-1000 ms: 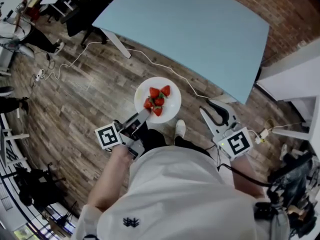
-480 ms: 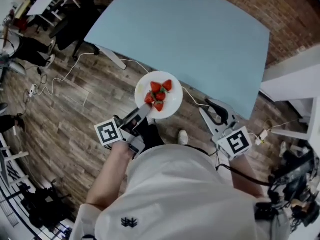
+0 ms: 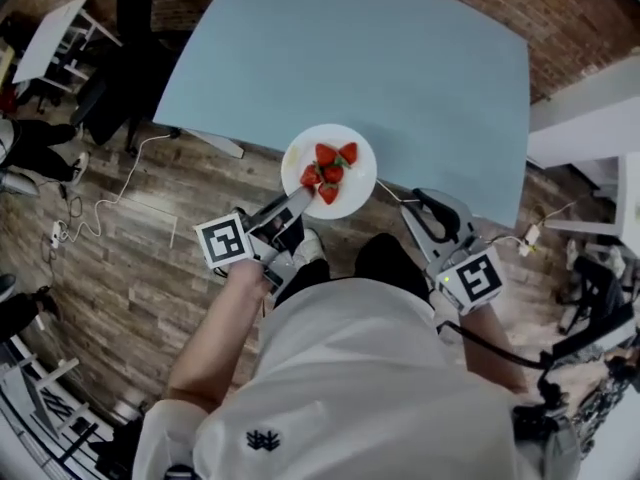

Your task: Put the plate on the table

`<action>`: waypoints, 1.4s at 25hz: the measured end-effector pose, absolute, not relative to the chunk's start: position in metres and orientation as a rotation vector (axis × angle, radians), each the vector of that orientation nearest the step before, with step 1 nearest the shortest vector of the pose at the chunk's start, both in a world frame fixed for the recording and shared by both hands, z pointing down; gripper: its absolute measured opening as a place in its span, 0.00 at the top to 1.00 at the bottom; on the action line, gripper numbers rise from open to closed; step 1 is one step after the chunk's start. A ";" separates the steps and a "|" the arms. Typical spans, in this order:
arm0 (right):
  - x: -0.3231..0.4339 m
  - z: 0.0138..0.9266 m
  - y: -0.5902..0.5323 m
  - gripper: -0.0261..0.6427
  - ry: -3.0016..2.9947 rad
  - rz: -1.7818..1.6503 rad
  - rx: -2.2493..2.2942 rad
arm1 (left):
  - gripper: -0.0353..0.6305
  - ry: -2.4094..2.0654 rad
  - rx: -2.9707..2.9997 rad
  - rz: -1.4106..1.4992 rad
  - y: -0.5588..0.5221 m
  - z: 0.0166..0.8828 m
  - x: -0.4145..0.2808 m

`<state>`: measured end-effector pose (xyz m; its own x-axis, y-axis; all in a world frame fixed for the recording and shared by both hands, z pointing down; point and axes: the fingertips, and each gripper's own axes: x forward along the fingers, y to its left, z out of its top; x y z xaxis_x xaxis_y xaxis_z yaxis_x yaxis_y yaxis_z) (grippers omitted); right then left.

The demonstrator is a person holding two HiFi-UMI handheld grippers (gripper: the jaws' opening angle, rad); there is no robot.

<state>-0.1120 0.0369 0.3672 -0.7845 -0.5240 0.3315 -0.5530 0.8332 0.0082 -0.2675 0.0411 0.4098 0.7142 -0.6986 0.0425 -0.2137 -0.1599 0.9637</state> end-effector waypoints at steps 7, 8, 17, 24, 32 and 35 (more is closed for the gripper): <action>-0.093 0.372 -0.012 0.83 -2.651 0.142 0.875 | 0.90 -0.695 1.680 -0.492 -0.028 0.431 -0.255; -0.093 0.372 -0.018 0.83 -2.654 0.145 0.879 | 0.90 -0.699 1.685 -0.487 -0.037 0.433 -0.255; -0.067 0.371 -0.089 0.83 -2.680 0.171 0.886 | 0.90 -0.710 1.640 -0.486 -0.134 0.466 -0.223; -0.014 0.390 -0.159 0.83 -2.654 0.235 0.899 | 0.90 -0.744 1.578 -0.435 -0.225 0.519 -0.179; 0.031 0.412 -0.193 0.83 -2.626 0.307 0.924 | 0.90 -0.774 1.529 -0.362 -0.290 0.573 -0.151; 0.040 0.418 -0.200 0.83 -2.621 0.338 0.934 | 0.90 -0.781 1.505 -0.326 -0.308 0.592 -0.145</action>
<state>0.0396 -0.1998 0.4182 -0.7276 -0.5652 0.3887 -0.6453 0.7562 -0.1084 -0.1453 -0.3081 0.5916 0.7222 -0.6423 0.2568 -0.2687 0.0815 0.9598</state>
